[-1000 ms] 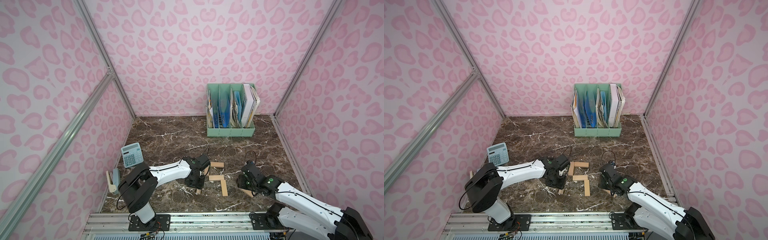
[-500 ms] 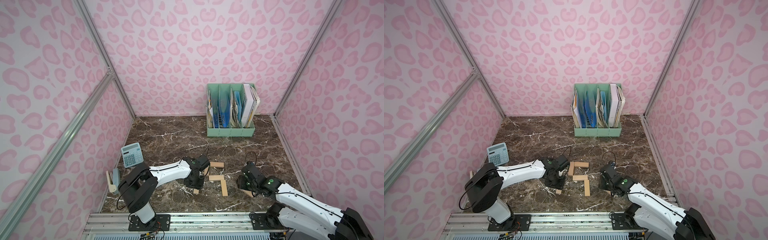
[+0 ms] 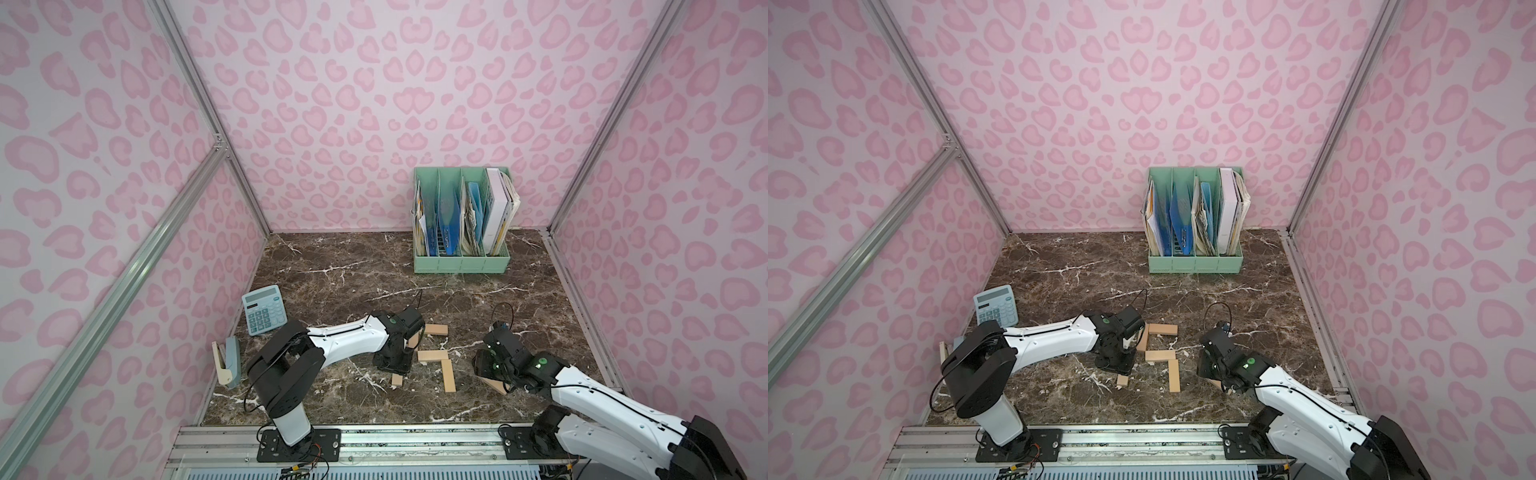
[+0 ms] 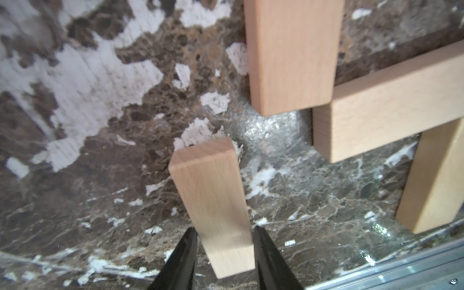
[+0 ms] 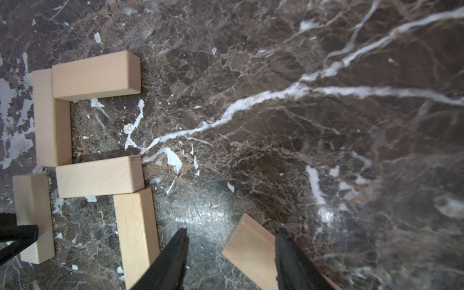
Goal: Assemble the number 6 with building blocks
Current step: Assemble the building block at the center of the board.
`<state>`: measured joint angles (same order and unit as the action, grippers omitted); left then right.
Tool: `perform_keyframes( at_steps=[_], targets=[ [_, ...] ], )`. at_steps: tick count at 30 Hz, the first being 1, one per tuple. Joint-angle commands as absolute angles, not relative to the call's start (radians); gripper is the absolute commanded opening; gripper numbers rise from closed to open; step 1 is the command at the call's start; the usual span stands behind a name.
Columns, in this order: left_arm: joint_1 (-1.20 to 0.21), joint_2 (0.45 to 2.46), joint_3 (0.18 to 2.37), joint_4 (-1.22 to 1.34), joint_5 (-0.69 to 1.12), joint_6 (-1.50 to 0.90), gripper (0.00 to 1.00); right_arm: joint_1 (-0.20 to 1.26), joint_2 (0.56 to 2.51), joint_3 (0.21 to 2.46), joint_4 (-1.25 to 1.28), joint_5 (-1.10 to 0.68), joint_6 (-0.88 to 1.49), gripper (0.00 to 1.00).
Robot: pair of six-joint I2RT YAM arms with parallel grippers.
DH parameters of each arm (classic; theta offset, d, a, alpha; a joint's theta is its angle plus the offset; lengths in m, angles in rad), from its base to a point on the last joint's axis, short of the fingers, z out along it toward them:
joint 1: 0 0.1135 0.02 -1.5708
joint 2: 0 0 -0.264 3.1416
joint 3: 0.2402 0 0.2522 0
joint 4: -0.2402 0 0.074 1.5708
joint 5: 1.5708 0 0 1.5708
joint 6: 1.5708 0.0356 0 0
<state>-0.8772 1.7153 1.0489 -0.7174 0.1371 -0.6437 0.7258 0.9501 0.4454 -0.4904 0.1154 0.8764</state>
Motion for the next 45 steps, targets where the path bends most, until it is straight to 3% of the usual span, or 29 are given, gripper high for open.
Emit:
perform_keyframes(
  at_steps=[1,45],
  targets=[
    [-0.878,1.720,1.053,-0.720,0.144,-0.632,0.41,0.725,0.954,0.454,-0.477,0.110,0.862,0.58],
    [-0.926,1.789,1.117,-0.729,0.151,-0.642,0.40,0.723,0.878,0.427,-0.511,0.118,0.884,0.58]
  ],
)
